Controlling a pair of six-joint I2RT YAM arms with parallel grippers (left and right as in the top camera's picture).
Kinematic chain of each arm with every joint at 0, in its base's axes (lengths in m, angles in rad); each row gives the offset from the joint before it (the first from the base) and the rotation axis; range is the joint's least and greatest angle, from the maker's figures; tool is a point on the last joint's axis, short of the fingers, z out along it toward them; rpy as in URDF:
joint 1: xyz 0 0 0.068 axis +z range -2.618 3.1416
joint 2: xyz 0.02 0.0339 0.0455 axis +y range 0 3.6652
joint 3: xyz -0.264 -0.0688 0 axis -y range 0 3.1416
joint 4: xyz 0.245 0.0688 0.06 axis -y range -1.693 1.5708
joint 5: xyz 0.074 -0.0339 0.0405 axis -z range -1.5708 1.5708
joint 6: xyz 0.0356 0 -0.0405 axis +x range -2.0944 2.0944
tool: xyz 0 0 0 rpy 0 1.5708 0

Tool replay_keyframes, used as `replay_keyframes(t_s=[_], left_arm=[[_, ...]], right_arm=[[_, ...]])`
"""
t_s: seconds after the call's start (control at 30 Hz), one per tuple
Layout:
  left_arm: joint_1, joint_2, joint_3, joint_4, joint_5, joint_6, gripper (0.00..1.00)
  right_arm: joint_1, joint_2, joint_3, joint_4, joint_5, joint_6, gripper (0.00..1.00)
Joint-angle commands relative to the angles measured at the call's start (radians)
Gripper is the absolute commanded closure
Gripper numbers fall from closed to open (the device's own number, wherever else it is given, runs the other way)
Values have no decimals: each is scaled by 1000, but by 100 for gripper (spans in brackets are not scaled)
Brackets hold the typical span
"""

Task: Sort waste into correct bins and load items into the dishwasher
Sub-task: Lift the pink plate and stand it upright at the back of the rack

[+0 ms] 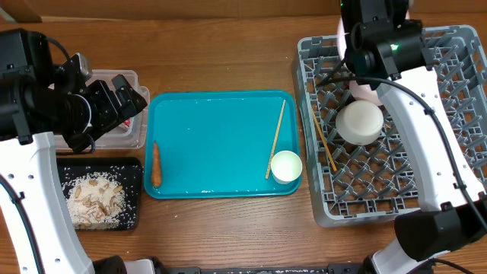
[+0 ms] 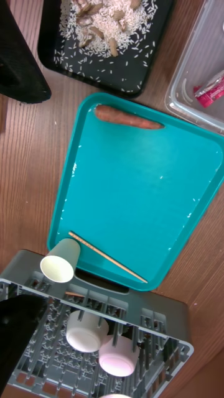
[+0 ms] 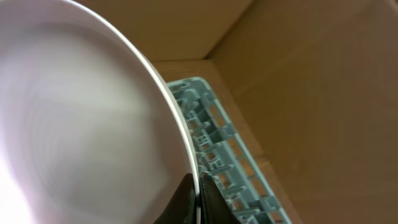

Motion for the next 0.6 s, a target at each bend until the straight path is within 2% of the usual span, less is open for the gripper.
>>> replay_keyframes(t_s=[0.0,0.4,0.57], left_arm=[[3,0,6,-1,3,-2,0],[3,0,6,-1,3,-2,0],[3,0,6,-1,3,-2,0]], right_arm=[[-1,19,-52,39,107,26,96],[5,43,-296,166,119,25,96],[28,44,-312,171,90,25,96]])
